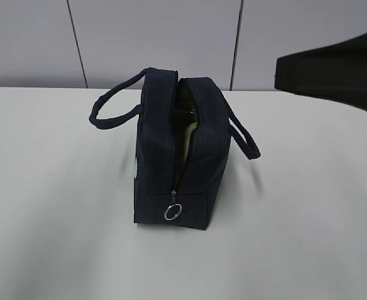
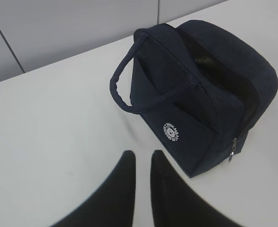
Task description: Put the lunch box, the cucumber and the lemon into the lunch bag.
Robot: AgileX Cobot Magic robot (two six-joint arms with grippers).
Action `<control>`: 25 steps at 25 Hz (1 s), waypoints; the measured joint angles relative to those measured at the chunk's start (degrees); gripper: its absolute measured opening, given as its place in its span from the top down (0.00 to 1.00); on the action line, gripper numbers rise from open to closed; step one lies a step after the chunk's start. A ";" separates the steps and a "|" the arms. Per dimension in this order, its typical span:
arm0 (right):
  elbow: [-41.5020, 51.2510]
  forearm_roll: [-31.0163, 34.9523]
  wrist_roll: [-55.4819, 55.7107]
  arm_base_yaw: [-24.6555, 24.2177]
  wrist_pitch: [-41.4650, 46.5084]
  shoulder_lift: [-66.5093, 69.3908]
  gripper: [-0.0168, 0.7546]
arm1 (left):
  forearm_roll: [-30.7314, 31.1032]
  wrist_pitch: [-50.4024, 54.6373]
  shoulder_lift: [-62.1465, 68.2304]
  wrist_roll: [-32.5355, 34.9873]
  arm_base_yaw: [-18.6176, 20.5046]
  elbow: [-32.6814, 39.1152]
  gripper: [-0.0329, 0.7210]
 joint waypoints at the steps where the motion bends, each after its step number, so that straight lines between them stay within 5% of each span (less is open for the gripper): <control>1: -0.30 -1.78 -0.20 0.00 -0.74 -0.21 0.55 | 0.00 0.00 0.00 0.00 0.00 0.00 0.88; 11: -5.30 -27.32 5.72 0.00 -10.97 -1.96 0.59 | 0.00 0.22 0.00 0.00 0.00 0.00 0.88; 25: -18.00 -45.74 11.96 0.00 -10.45 -1.96 0.62 | -0.32 0.31 0.00 0.00 0.00 0.00 0.88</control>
